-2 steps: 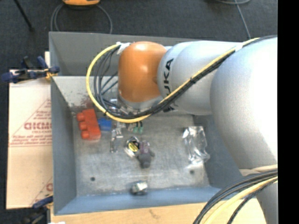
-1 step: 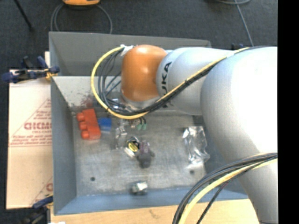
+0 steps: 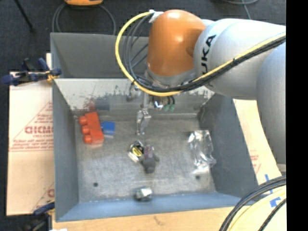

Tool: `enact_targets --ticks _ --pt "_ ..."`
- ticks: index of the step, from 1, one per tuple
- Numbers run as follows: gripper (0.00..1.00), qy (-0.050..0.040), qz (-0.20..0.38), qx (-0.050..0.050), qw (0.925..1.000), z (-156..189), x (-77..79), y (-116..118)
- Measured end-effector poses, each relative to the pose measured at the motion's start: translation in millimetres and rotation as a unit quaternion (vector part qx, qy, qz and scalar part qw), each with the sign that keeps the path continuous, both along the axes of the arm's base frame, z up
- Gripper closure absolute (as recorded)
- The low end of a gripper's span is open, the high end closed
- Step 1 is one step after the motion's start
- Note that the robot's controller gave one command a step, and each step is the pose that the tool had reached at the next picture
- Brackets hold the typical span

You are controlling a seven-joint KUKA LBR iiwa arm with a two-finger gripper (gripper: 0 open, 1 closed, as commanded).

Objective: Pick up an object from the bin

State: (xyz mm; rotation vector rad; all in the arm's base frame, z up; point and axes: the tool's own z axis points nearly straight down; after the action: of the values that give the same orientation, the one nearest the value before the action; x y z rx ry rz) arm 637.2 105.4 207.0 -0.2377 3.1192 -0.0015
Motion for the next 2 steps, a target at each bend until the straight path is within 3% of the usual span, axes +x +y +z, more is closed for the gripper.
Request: enact_targets --ticks 1,2 --pt "0.00 0.0014 0.093 0.000 0.9957 -134.9 1.4 13.7" --pt "0.00 0.0047 0.131 -0.003 0.9913 -126.2 2.9 76.4"
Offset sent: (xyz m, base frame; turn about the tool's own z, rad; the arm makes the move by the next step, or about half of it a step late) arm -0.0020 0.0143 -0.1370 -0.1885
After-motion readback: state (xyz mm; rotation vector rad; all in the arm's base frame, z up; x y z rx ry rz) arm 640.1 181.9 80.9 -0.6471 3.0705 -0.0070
